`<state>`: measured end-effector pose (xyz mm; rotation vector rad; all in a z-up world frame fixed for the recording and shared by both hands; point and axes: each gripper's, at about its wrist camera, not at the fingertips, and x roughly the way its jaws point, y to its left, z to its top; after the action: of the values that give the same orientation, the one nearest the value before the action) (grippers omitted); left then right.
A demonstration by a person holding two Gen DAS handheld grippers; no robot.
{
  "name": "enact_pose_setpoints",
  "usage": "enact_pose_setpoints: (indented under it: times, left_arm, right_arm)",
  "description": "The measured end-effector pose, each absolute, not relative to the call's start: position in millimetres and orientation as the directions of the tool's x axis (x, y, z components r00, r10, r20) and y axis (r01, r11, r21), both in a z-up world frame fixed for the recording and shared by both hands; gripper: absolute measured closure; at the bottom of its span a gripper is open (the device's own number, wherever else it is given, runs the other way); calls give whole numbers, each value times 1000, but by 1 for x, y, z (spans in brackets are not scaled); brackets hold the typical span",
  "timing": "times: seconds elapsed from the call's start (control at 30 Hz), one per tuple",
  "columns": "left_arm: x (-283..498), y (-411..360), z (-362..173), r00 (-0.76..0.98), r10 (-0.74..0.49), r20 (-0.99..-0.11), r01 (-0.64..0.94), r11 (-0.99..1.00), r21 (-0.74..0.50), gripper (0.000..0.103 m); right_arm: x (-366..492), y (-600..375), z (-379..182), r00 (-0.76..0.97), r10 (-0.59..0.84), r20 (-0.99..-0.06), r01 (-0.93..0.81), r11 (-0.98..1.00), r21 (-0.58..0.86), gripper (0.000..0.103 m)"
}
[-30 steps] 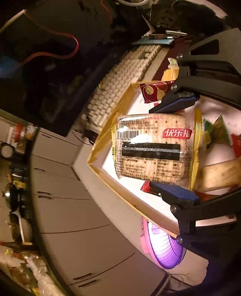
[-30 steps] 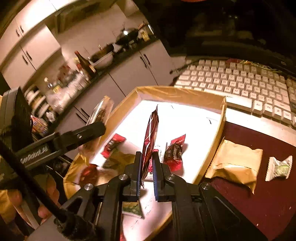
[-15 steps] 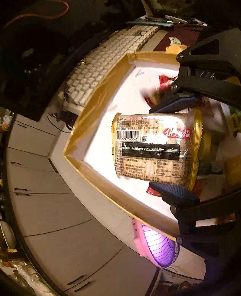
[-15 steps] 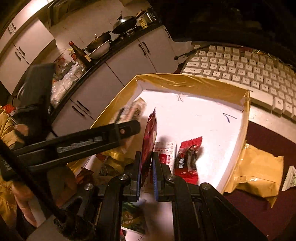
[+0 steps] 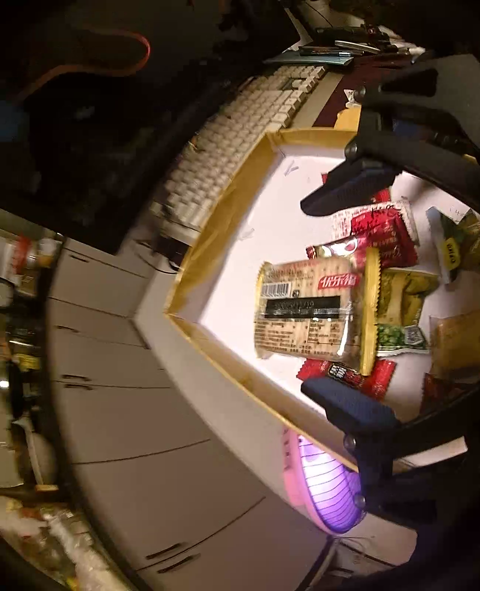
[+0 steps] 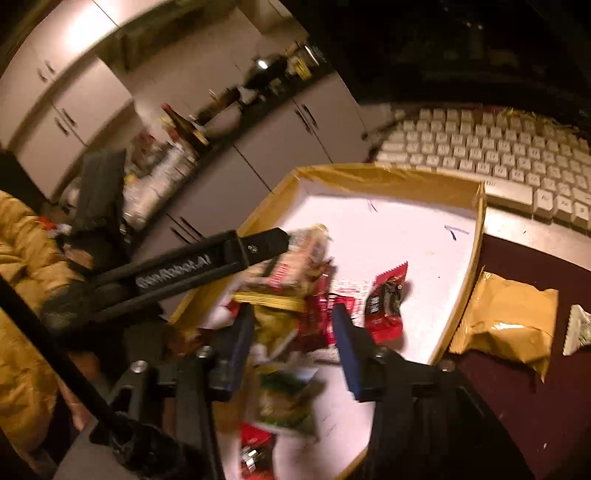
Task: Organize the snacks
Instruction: 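Grasp the green-white wrapped candy on the cloth with the right tool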
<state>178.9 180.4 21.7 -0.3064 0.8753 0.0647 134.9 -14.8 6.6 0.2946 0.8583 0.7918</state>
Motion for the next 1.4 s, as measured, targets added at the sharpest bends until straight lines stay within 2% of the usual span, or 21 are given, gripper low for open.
enact_pose_setpoints:
  times: [0.1,0.23,0.37,0.53,0.8,1.17,1.4]
  left_arm:
    - [163,173,24,641,-39,-766,-187,960,-206,14]
    - [125,159,37,718,-47,-695,-164,958,-235,14]
    - [98,139,36,728,-99,-678,-146,944,-295,14]
    - [80,103,34,727,-150,-670,-93,945,-312,14]
    - [65,46,41,711,-204,-673,27,964,-263,14]
    - [62,28,33,685,-223,-694,54,965,-257,14]
    - [63,32,27,671,-237,-703,56,961,-271,14]
  right_arm:
    - [118,-35,17,428,743,-515,-512,669,539,47]
    - [95,-72,22,446,771,-456,-519,637,570,46]
    - [83,-112,15,488,763,-424,-472,639,607,43]
    - [80,-147,0,523,718,-459,-402,683,610,43]
    - [82,-192,-19,569,635,-523,-276,746,606,43]
    - [101,-231,-34,578,598,-556,-153,748,646,43]
    - [139,-215,-43,519,593,-615,-50,740,671,55]
